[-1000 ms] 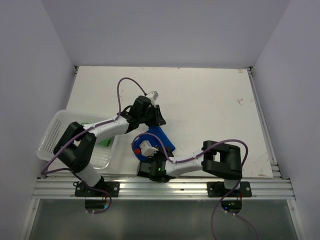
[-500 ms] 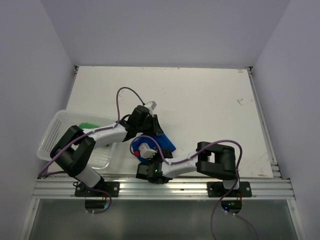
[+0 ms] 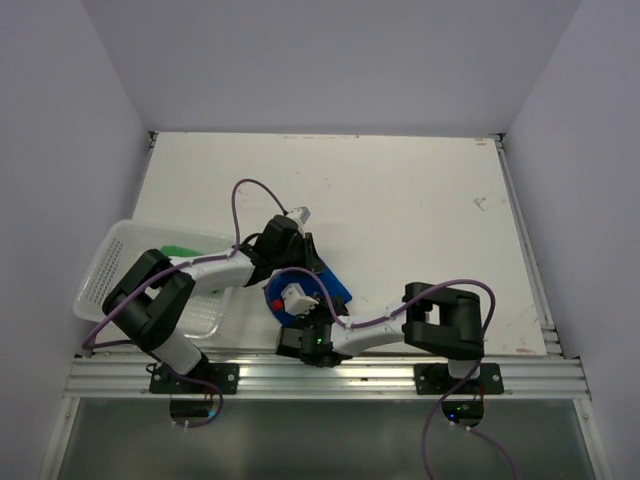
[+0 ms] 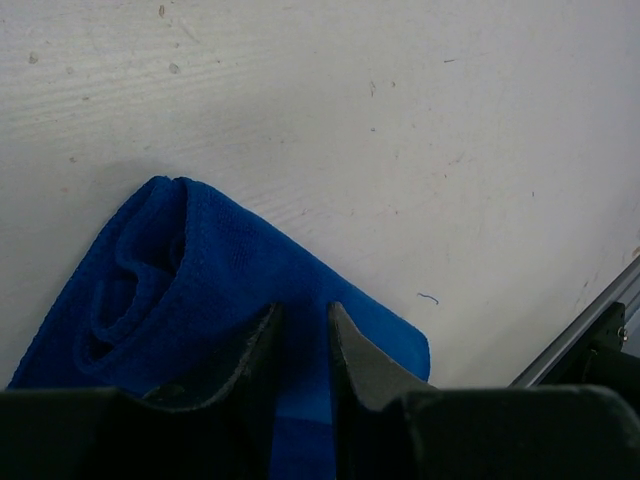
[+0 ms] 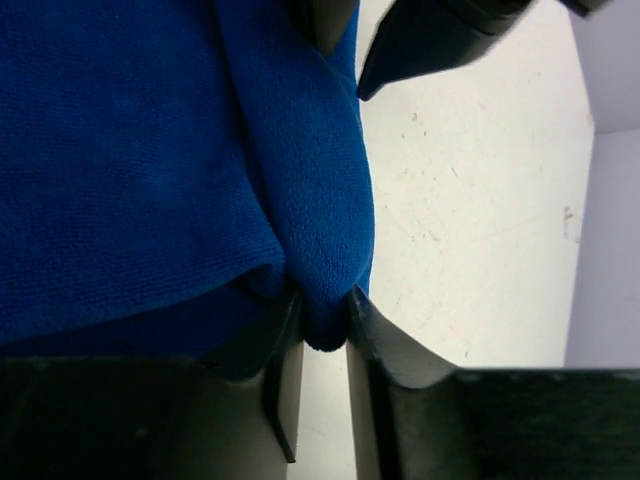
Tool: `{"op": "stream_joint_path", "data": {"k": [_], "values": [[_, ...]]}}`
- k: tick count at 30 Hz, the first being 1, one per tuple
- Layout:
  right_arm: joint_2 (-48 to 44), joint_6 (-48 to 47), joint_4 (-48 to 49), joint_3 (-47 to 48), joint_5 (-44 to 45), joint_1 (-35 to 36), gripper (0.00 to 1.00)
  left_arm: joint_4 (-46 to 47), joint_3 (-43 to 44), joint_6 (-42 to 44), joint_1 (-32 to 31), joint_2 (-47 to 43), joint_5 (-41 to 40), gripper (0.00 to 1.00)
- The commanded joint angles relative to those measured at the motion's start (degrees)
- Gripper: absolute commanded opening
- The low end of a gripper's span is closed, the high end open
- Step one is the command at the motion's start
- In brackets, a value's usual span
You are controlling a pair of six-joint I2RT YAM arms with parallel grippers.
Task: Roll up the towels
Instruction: Roll the towel
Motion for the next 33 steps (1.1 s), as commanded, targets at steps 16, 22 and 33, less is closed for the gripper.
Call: {"op": "stream_joint_path", "data": {"k": [16, 22, 33], "values": [[-27.6, 8.0, 18.3, -15.7, -12.5, -4.1, 0.51, -0.2, -0.9, -1.0, -0.4, 1.5, -3.3, 0.28], [-41.9, 13.6, 22.9, -23.7, -24.7, -10.8, 0.51, -0.3, -0.8, -0.7, -0.6, 1.5, -3.2, 0.28], [-41.0, 26.6, 34.4, -29.9, -59.2, -33.6, 0.59, -0.6, -1.3, -0.7, -0.7, -0.2, -3.9, 0.28]]}}
